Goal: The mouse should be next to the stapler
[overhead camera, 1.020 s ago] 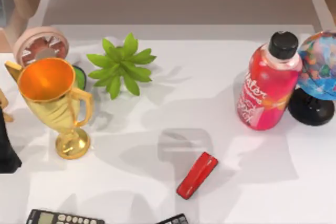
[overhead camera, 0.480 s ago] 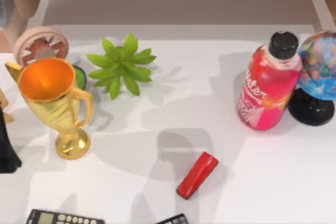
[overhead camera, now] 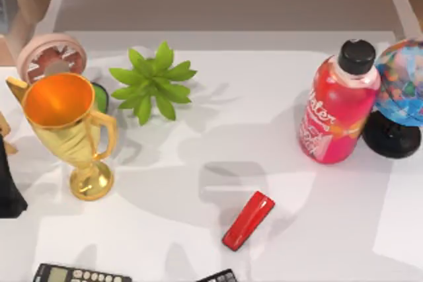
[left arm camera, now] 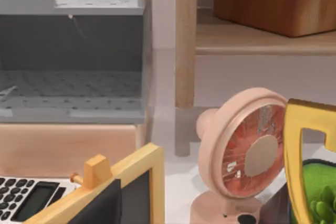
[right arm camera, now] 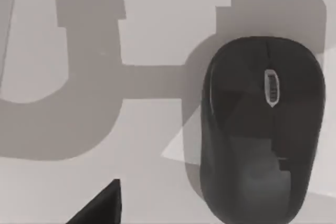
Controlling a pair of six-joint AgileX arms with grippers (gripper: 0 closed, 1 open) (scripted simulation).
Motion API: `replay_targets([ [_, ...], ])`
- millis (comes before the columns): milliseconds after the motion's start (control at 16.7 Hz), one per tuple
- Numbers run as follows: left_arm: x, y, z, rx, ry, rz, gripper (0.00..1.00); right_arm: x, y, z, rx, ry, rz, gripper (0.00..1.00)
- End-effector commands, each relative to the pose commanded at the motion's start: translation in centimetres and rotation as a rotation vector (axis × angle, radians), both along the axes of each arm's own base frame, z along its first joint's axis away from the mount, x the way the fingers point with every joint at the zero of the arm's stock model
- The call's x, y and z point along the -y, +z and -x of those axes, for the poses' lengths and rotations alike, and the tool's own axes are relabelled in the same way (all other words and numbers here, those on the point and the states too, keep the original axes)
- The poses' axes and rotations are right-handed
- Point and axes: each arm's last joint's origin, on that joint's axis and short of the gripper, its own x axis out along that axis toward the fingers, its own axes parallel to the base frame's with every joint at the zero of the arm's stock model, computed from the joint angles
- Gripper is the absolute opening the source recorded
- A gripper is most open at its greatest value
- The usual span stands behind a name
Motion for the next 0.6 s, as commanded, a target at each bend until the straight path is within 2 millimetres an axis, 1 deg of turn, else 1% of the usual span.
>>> replay_targets([
  [60, 0.00, 0.00, 0.00, 0.000, 0.000, 0.000, 1.00, 0.08, -0.58, -0.19, -0.012, 0.004, -0.005, 1.00],
  [180, 0.00, 0.00, 0.00, 0.000, 0.000, 0.000, 1.00, 0.13, -1.10, -0.37, -0.021, 0.009, -0.009, 1.00],
  [600, 0.00, 0.00, 0.00, 0.000, 0.000, 0.000, 1.00, -0.09, -1.25, -0.45, -0.022, 0.012, -0.010, 1.00],
])
